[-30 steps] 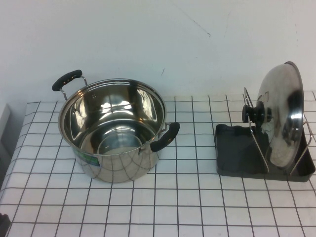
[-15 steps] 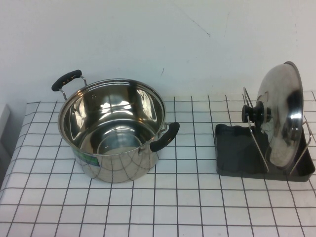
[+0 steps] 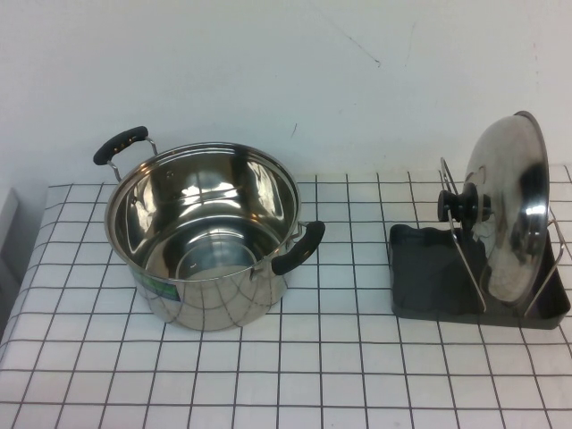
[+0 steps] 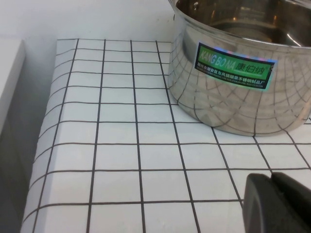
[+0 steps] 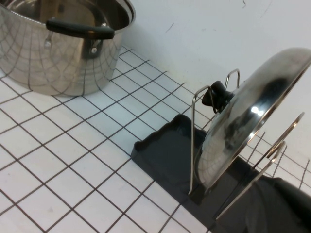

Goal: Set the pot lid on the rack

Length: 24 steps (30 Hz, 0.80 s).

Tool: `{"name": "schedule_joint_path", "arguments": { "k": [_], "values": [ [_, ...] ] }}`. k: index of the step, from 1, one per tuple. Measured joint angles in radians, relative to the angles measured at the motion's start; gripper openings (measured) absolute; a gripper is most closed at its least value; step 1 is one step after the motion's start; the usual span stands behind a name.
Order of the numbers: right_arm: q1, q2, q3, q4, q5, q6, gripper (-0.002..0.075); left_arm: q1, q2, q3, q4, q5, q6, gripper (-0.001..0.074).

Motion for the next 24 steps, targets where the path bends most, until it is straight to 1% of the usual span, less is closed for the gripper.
{"name": "schedule_joint_path", "arguments": {
  "k": [24],
  "values": [
    [0.000,0.000,0.000,0.000,0.002,0.000,-0.0001,0.000,0.000,-0.001,0.019,0.005,-0.017,-0.0002]
  ]
}}
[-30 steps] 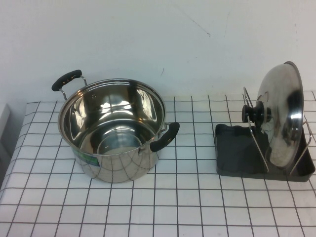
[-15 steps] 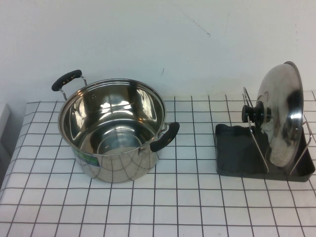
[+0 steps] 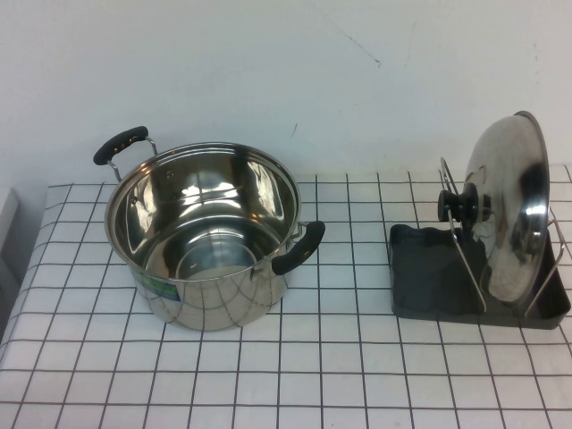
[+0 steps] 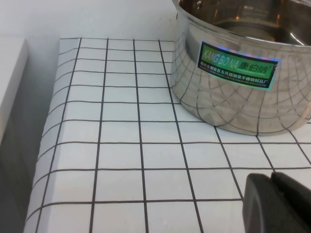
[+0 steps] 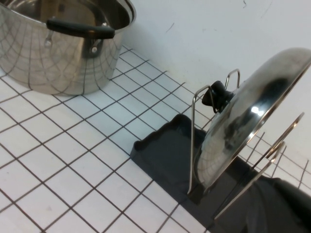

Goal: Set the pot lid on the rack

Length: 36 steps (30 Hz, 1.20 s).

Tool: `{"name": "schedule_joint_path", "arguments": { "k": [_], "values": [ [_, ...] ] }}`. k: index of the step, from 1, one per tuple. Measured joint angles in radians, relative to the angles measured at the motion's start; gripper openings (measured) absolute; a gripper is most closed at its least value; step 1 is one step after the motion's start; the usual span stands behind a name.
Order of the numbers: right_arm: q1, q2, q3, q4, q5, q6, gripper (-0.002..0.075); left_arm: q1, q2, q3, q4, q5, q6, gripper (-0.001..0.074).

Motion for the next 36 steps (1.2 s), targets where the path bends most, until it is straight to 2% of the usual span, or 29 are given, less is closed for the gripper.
{"name": "schedule_joint_path", "arguments": {
  "k": [6,8,11,15,18,22,25,36],
  "values": [
    [0.000,0.000,0.030,-0.009,-0.099,-0.004,-0.0001,0.000,-0.001,0.000,0.000,0.000,0.000,-0.0002],
    [0.000,-0.014,0.056,-0.040,-0.153,0.051,-0.0001,0.000,-0.001,0.000,0.000,0.000,0.000,-0.0002],
    [0.000,-0.062,0.120,-0.238,-0.220,0.275,-0.0001,0.000,-0.001,0.000,0.000,0.000,0.000,-0.0002],
    [0.000,-0.143,0.223,-0.637,-0.247,0.729,-0.0001,0.000,-0.001,0.000,0.000,0.000,0.000,-0.0002],
    [-0.004,-0.203,0.286,-0.783,-0.255,0.927,-0.0001,0.000,-0.001,0.000,0.000,0.000,0.000,-0.0002],
    [-0.048,-0.286,0.360,-0.829,-0.255,1.025,-0.0001,0.000,-0.001,0.000,0.000,0.000,0.000,-0.0002],
    [-0.076,-0.360,0.368,-0.836,-0.176,1.058,-0.0001,0.000,-0.001,-0.002,0.000,0.000,0.000,-0.0002],
    [-0.088,-0.397,0.368,-0.844,-0.126,1.161,-0.0001,0.000,-0.001,-0.002,0.000,0.000,0.000,-0.0002]
  ]
}}
